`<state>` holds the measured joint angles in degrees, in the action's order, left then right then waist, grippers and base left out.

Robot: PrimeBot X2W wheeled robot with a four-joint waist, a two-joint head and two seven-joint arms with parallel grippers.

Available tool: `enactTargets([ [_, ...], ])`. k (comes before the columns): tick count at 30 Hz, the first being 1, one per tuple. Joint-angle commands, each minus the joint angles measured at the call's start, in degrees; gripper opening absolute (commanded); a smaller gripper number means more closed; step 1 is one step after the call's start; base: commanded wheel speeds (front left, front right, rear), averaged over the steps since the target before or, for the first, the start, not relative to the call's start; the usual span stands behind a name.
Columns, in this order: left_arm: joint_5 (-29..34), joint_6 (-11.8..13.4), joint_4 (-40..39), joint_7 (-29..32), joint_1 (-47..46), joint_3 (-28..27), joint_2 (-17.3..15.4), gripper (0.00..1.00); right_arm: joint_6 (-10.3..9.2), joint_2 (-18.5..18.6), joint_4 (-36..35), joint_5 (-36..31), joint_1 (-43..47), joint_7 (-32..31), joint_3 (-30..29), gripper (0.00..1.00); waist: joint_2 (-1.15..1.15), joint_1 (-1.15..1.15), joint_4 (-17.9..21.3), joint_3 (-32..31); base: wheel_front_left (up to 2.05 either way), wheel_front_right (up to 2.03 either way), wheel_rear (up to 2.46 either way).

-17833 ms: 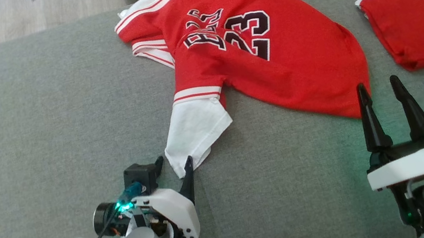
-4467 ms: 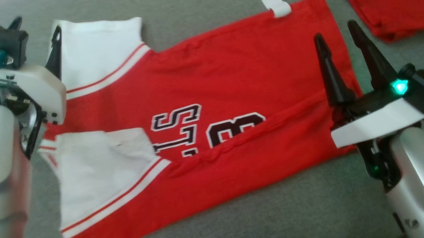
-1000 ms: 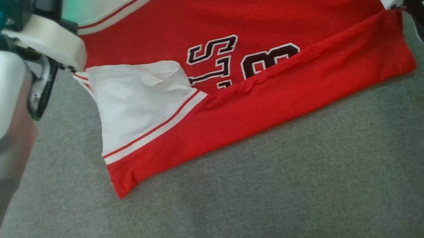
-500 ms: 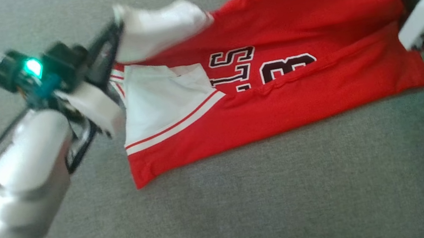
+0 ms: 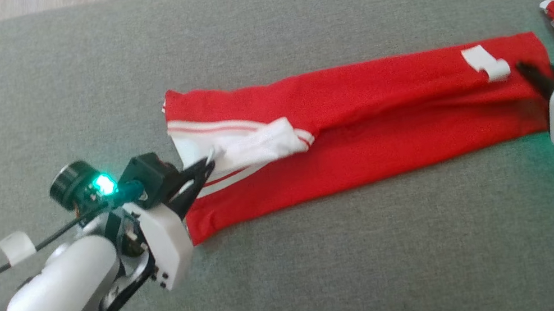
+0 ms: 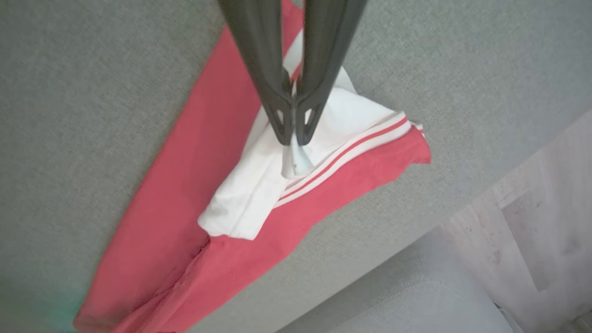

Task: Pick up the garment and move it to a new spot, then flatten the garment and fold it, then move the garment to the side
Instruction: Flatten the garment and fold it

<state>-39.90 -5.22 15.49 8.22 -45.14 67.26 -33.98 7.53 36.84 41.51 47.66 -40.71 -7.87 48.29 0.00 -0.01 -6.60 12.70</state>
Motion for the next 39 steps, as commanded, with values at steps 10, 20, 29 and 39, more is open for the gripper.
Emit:
enactTargets([
  [10,-5.3,2.4,-8.1,8.1,0.0,-2.5,-6.2,0.0,-0.04,4.5,-2.7,2.2,1.2,-3.5,5.4,0.0,0.0,0.01,1.2,-1.5,0.0,0.0,0.0],
  [20,-5.5,5.0,-10.0,7.7,1.9,-2.3,-6.0,1.0,-0.04,4.0,-1.4,8.0,0.6,-7.1,4.7,1.0,0.0,0.01,2.4,-2.6,0.0,0.0,0.0],
  [29,-5.5,15.1,-7.1,-7.1,0.7,-12.2,-1.2,1.0,-0.04,0.8,-3.8,12.4,-4.5,6.9,-6.6,1.0,0.0,0.01,2.8,-4.8,0.0,0.0,0.0],
  [39,-5.7,24.4,-2.4,-23.0,8.1,-23.5,7.6,1.0,-0.04,-10.0,-7.1,5.7,-1.7,22.5,-19.1,1.0,0.0,0.01,1.8,-7.6,0.0,0.0,0.0],
])
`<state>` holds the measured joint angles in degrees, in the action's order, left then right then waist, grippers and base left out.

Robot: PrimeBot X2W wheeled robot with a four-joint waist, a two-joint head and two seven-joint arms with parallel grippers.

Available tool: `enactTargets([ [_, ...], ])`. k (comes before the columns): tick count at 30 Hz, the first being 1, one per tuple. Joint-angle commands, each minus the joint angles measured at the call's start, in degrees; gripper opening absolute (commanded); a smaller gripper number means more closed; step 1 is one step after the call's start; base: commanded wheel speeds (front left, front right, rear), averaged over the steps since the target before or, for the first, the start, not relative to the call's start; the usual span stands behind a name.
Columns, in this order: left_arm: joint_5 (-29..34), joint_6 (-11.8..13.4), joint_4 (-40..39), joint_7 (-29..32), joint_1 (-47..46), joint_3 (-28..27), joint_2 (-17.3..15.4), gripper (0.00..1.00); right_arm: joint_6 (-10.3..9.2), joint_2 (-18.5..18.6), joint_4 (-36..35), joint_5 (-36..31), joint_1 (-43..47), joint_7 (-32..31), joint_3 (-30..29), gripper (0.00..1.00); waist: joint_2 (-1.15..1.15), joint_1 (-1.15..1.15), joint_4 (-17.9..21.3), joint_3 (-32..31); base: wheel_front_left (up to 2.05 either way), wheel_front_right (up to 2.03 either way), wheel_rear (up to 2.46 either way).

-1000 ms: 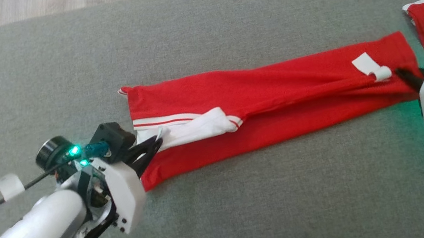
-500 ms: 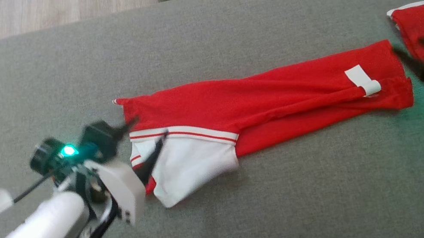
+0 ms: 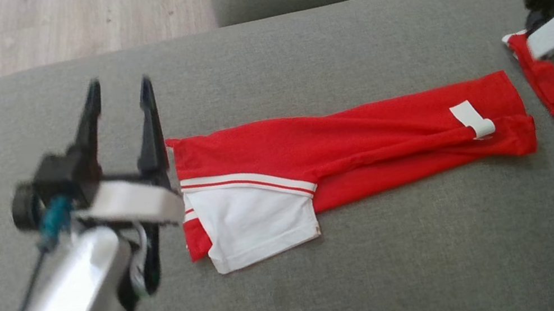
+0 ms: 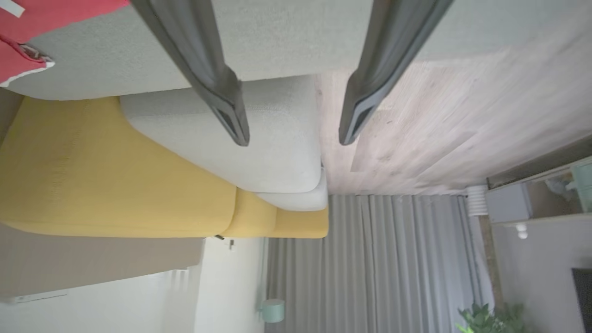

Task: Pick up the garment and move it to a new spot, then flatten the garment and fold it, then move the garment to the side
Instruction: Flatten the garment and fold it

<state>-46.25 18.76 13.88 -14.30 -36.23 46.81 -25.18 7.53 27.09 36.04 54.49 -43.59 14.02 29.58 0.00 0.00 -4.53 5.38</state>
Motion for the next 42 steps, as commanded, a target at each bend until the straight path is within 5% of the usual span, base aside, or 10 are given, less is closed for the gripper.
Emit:
enactTargets([
  [1,1.5,0.8,-1.0,-0.6,0.5,-4.5,-0.2,1.0,-0.04,-1.5,-2.1,-2.9,2.5,0.8,-2.0,1.0,0.0,0.0,-0.5,-0.5,0.0,0.0,0.0],
  [7,9.3,-1.3,-3.6,-0.7,11.9,-14.1,6.3,1.0,-0.04,-11.3,-10.8,-19.1,17.3,0.9,-16.7,1.0,0.0,0.0,-1.8,-1.1,0.0,0.0,0.0],
  [14,19.3,-6.7,-4.1,-0.7,23.1,-23.7,12.9,1.0,-0.04,-22.2,-19.4,-33.0,33.7,1.0,-25.9,1.0,0.0,0.0,-2.2,-1.4,0.0,0.0,0.0],
  [26,28.1,-15.2,-3.2,-0.7,25.4,-33.8,20.1,1.0,-0.04,-24.1,-20.2,-38.5,35.6,1.0,-28.0,1.0,0.0,0.0,-1.3,1.7,0.0,0.0,0.0],
  [34,30.3,-18.2,-2.6,-0.7,22.9,-35.3,22.0,1.0,-0.04,-24.2,-10.2,-44.3,26.9,-4.1,-38.2,1.0,0.0,0.0,-2.5,5.5,0.0,0.0,0.0],
  [42,28.2,-18.3,-2.4,-0.7,21.5,-34.9,22.3,1.0,-0.04,-24.2,-0.3,-51.0,20.1,-7.8,-51.3,1.0,0.0,0.0,-3.8,9.0,0.0,0.0,0.0],
])
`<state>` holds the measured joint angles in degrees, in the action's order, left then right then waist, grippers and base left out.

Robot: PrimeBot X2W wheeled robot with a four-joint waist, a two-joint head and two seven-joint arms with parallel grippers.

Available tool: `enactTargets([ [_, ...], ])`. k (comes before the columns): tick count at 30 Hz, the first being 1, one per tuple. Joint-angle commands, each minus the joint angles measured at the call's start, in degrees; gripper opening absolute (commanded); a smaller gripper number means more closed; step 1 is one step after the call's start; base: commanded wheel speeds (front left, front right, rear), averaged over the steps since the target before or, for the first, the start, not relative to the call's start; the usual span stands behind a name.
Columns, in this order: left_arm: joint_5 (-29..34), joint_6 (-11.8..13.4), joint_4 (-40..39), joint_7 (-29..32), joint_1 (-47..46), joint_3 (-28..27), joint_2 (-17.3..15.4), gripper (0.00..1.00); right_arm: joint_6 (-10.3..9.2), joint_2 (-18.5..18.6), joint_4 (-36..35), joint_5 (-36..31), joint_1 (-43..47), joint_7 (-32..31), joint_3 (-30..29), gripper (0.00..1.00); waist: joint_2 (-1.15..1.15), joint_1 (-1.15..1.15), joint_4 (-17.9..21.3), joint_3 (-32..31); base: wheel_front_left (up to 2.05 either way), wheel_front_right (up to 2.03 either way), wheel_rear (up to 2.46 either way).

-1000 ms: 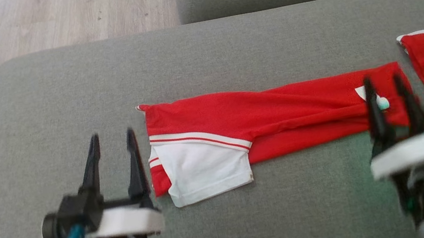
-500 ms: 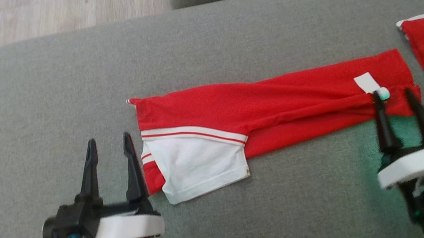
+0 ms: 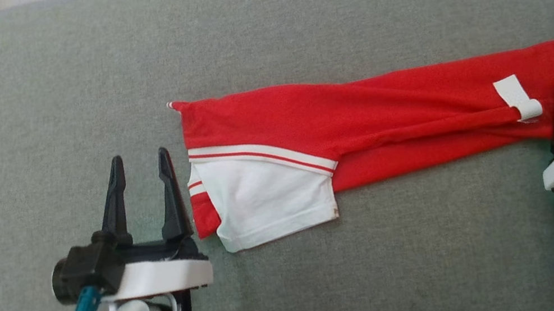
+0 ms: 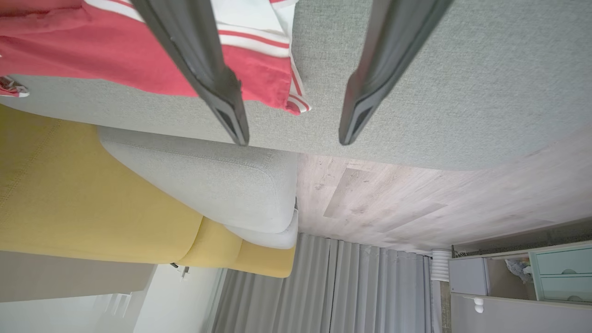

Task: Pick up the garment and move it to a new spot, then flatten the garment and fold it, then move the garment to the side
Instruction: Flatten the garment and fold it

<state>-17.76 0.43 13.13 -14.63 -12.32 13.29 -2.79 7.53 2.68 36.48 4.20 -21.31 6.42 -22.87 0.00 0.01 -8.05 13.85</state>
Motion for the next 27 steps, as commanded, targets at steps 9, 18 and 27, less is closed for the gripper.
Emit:
enactTargets([
  [9,0.1,0.4,-1.3,-0.4,-3.5,-1.8,-0.1,1.0,-0.04,0.2,8.6,-0.1,-4.6,-1.2,3.5,0.0,0.0,-0.01,-0.1,0.9,0.0,0.0,0.0],
  [18,1.1,0.1,-1.1,-0.4,-2.8,-2.9,-0.1,1.0,-0.04,3.6,6.6,-2.3,-5.2,0.8,1.4,0.0,0.0,-0.01,2.0,-1.7,0.0,0.0,0.0],
  [27,1.0,-0.1,-0.7,-0.4,-1.5,-2.7,-0.1,1.0,-0.04,9.8,0.0,-2.8,-5.0,-2.5,-1.0,0.0,0.0,-0.01,2.8,-4.8,0.0,0.0,0.0],
])
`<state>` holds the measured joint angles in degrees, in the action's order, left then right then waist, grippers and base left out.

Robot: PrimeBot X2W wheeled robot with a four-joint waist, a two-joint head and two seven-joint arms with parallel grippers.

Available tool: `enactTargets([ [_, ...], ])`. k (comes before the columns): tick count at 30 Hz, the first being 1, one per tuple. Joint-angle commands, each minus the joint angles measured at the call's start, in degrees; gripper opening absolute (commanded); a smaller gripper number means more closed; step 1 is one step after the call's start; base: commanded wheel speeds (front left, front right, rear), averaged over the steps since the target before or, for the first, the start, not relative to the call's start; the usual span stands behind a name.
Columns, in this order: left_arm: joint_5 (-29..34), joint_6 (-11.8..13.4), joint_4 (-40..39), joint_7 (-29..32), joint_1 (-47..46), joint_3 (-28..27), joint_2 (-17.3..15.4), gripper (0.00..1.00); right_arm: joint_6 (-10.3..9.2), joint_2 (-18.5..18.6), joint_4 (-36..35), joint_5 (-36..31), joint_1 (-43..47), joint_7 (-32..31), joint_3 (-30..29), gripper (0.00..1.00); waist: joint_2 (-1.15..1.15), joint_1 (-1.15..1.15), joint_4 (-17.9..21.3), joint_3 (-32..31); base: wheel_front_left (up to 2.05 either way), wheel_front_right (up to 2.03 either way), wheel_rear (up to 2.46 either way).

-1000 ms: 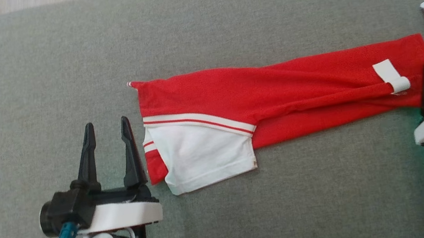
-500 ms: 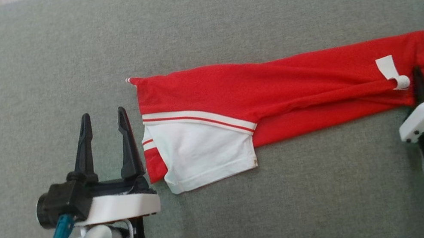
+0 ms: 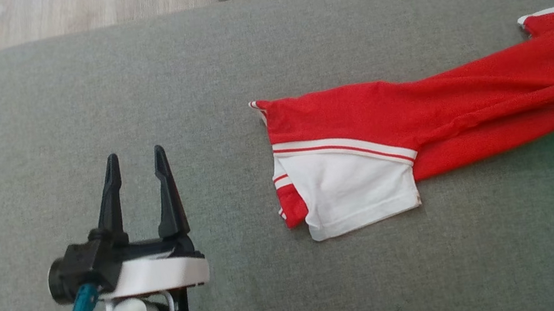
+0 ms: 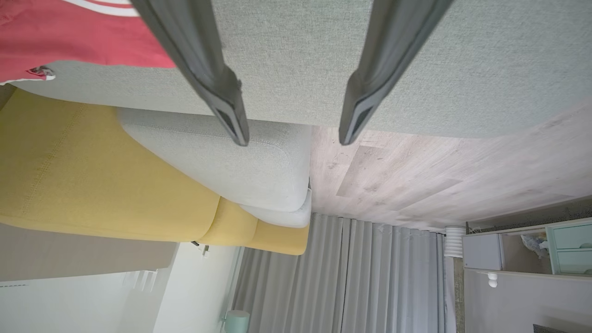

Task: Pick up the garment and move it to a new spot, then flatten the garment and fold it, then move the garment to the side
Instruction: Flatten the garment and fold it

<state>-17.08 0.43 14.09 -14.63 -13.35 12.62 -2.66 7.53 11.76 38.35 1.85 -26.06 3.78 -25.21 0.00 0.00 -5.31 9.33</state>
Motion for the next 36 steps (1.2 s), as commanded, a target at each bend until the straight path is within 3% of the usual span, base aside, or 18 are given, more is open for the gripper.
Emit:
enactTargets([
  [1,0.3,-0.1,-1.6,-0.4,-0.3,-2.0,-0.2,1.0,-0.04,0.4,-2.8,-0.2,-0.2,-0.2,1.6,0.0,0.0,0.0,0.1,-0.6,0.0,0.0,0.0],
  [8,0.3,-0.2,-1.2,-0.4,0.8,-1.8,-0.2,1.0,-0.04,-4.6,-9.3,1.8,1.0,-2.9,7.5,0.0,0.0,0.0,-0.5,-3.3,0.0,0.0,0.0],
  [16,0.8,-0.5,-0.7,-0.4,1.4,-2.2,-0.2,1.0,-0.04,-8.8,-14.8,7.0,2.2,-5.8,19.8,0.0,0.0,0.0,-1.6,-5.4,0.0,0.0,0.0],
  [26,0.6,-0.6,-0.7,-0.4,0.2,-1.1,-0.2,1.0,-0.04,-8.9,-9.3,24.4,-0.2,-2.6,41.8,0.0,0.0,0.0,-4.0,-3.7,0.0,0.0,0.0],
  [33,0.3,-0.4,-0.3,-0.4,-0.9,-0.3,-0.2,1.0,-0.04,-8.9,-2.3,27.1,-3.5,2.8,53.4,0.0,0.0,0.0,-5.8,-2.2,0.0,0.0,0.0],
  [36,0.3,-0.4,-0.3,-0.4,-1.1,-0.1,-0.2,1.0,-0.04,-8.9,-0.6,27.2,-3.9,3.5,55.8,0.0,0.0,0.0,-6.2,-1.8,0.0,0.0,0.0],
])
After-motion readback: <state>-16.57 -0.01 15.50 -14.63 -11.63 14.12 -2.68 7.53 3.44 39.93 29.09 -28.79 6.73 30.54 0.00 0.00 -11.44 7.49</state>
